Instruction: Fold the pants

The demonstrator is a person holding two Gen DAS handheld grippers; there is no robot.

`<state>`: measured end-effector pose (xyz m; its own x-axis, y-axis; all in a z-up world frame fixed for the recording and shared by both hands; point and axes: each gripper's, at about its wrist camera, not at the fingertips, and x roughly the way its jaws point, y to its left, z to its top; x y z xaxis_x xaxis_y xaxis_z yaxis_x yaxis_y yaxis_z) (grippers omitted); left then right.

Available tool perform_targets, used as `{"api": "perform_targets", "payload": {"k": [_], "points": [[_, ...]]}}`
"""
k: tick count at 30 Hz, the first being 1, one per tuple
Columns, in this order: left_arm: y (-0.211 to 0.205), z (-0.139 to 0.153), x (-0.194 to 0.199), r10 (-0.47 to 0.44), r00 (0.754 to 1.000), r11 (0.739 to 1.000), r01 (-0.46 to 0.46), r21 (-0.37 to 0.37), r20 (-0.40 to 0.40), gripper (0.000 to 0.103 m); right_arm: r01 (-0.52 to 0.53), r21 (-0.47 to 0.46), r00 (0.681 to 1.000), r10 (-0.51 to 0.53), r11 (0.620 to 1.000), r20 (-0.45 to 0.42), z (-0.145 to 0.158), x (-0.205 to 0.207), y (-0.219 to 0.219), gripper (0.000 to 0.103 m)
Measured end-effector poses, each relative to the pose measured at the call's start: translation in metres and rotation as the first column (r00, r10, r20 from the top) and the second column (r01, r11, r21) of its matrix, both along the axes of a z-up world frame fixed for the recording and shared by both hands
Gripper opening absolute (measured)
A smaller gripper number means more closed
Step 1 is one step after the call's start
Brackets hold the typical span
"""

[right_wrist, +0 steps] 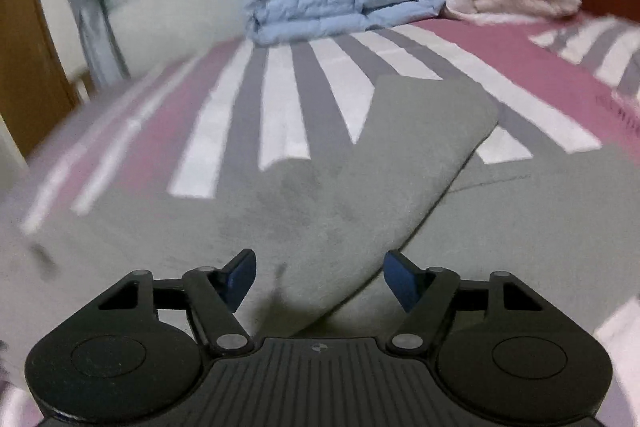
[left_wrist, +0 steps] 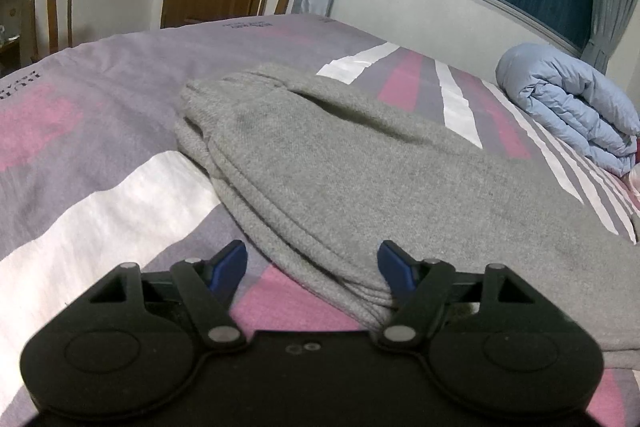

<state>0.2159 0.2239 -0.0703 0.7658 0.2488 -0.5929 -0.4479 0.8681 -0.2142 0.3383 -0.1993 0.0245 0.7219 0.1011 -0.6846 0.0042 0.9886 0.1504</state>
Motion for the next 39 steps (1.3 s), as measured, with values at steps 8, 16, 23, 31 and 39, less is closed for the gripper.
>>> {"api": "perform_targets", "payload": {"k": [8, 16, 23, 31, 39], "points": [[0.000, 0.000, -0.002, 0.002, 1.000, 1.000, -0.002, 0.006, 0.008, 0.067, 0.034, 0.169, 0.999, -0.038, 0.985, 0.018, -0.009, -0.075, -0.047, 0.005], [0.000, -0.001, -0.003, 0.002, 1.000, 1.000, -0.002, 0.006, 0.012, 0.067, 0.057, 0.162, 0.996, -0.067, 0.985, 0.063, -0.001, -0.086, -0.059, 0.035], [-0.002, -0.001, -0.004, 0.003, 1.000, 1.000, -0.003, 0.007, 0.013, 0.067, -0.054, -0.128, 0.992, 0.068, 0.990, 0.103, 0.005, -0.040, -0.036, 0.035], [-0.003, -0.001, -0.003, 0.003, 1.000, 1.000, -0.004, 0.011, 0.011, 0.067, -0.108, -0.302, 0.992, 0.122, 0.947, 0.029, -0.014, 0.003, -0.028, 0.030], [-0.004, -0.001, -0.007, 0.023, 0.999, 1.000, -0.023, 0.019, 0.026, 0.071, 0.182, 0.154, 0.982, -0.187, 0.971, 0.018, -0.005, -0.059, -0.136, 0.004]]}}
